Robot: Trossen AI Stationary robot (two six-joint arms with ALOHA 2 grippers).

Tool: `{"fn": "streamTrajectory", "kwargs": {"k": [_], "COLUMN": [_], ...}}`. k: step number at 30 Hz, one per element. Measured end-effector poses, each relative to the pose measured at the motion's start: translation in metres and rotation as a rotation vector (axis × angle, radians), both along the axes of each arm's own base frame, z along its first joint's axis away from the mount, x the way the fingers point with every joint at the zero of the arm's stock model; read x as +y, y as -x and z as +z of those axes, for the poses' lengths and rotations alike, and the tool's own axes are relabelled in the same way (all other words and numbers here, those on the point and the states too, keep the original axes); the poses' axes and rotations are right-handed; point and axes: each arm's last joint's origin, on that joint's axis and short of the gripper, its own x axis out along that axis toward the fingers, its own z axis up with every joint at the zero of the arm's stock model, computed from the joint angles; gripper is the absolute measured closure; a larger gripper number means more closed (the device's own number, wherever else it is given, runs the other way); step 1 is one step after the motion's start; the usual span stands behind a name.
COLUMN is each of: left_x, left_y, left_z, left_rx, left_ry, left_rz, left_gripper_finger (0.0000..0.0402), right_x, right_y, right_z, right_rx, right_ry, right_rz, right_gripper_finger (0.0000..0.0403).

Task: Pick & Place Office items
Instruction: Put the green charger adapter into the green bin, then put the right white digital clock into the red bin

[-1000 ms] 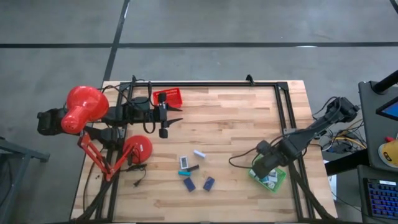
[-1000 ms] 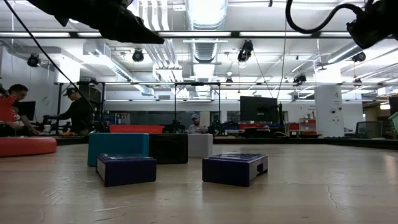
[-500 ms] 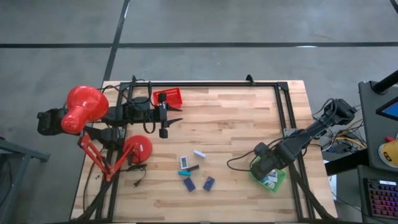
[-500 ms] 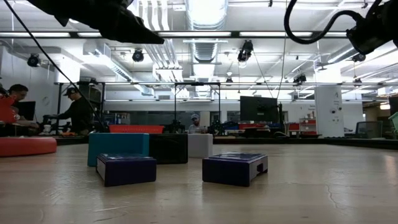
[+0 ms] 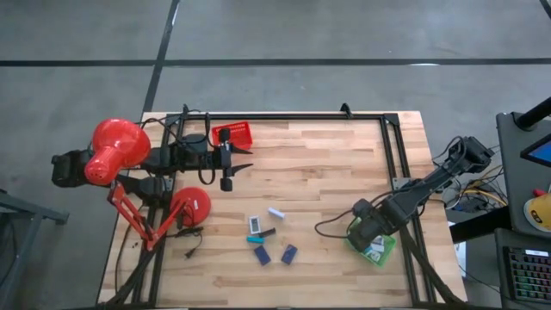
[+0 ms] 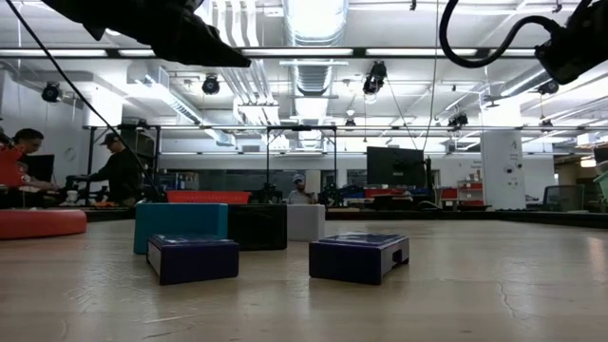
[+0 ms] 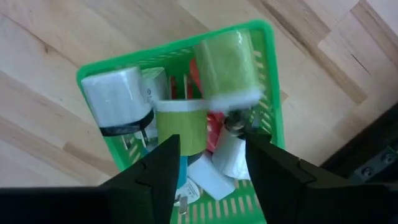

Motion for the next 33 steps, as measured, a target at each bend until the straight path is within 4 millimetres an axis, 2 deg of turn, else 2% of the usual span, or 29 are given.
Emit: {"fn": "streamTrajectory", "kwargs": {"k": [14,20,26,33], "left_x": [0.000,0.000,0.000,0.000], "left_y": [0.000,0.000,0.000,0.000], "left_z": [0.000,0.000,0.000,0.000], "left_rx": [0.000,0.000,0.001,0.003], "left_ry": [0.000,0.000,0.000,0.001], "left_rz": [0.000,0.000,0.000,0.000], "left_gripper_finger": [0.0243,0.0243,0.0243,0.0243], "right_x": [-0.001,-0.010,-0.022,-0.029], "right_y": [0.000,0.004,0.008,-0.007], "right_z": [0.005,0.035,0.055,0.074], "right_rx": [-0.023,-0.176,-0.403,-0.659], "right_ry": [0.004,0.118,0.311,0.418], "right_rz": [0.006,0.023,0.170,0.339], "right_gripper_finger": [0.0218,0.0218,0.0221,0.0223]}}
